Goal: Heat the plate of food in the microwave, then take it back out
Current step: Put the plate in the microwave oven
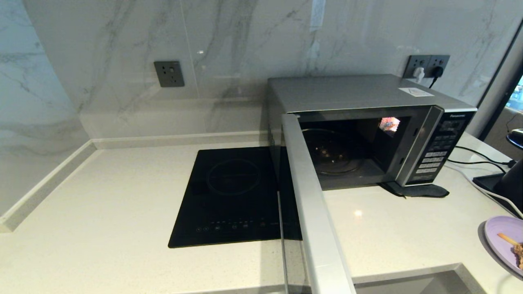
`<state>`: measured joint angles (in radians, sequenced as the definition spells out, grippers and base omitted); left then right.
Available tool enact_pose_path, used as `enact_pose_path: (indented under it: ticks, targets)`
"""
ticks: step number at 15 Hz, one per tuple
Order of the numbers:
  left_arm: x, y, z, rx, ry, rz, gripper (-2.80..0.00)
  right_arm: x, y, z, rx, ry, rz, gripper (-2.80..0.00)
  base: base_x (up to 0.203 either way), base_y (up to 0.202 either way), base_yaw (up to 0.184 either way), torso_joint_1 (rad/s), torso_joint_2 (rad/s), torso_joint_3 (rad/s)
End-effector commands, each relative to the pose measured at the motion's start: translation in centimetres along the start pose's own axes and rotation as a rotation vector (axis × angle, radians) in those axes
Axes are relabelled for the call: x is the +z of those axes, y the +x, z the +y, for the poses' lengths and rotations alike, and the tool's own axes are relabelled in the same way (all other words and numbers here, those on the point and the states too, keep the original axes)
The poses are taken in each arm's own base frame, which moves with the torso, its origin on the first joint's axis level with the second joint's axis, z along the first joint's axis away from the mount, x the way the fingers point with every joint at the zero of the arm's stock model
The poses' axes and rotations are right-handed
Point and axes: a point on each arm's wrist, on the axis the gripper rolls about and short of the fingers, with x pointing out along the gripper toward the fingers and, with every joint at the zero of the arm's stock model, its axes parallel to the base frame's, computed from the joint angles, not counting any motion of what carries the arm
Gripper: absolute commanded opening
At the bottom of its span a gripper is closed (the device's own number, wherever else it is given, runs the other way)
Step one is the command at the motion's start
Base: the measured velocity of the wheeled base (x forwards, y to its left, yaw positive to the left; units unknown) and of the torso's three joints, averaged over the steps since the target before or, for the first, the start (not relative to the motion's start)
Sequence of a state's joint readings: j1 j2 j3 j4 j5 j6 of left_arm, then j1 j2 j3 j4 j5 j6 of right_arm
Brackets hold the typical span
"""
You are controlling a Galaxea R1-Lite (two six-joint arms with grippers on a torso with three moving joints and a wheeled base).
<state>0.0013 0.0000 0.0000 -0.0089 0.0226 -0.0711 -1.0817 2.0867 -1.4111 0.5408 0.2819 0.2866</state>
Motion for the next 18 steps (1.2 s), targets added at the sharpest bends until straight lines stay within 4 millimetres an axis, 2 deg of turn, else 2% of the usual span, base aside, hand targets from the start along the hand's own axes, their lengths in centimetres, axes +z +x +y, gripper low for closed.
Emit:
enact_pose_path:
  ticks: [1,10,18]
  targets:
    - [0.0,0.0,0.0,0.001,-0.001,0.001,-2.8,0.3,0.3,-0.8,-0.005,0.027,0.005,0.0,0.0,0.0,0.0,0.0,0.0,0.0]
    - [0.0,0.0,0.0,0.001,-0.001,0.001,-2.8,0.2,1.3,-0.8,-0.01,0.027,0.034,0.0,0.0,0.0,0.0,0.0,0.0,0.0]
    - [0.0,0.0,0.0,0.001,-0.001,0.001,-2.8,-0.2,3.1,-0.3,-0.105,0.005,0.055,0.0,0.0,0.0,0.0,0.0,0.0,0.0]
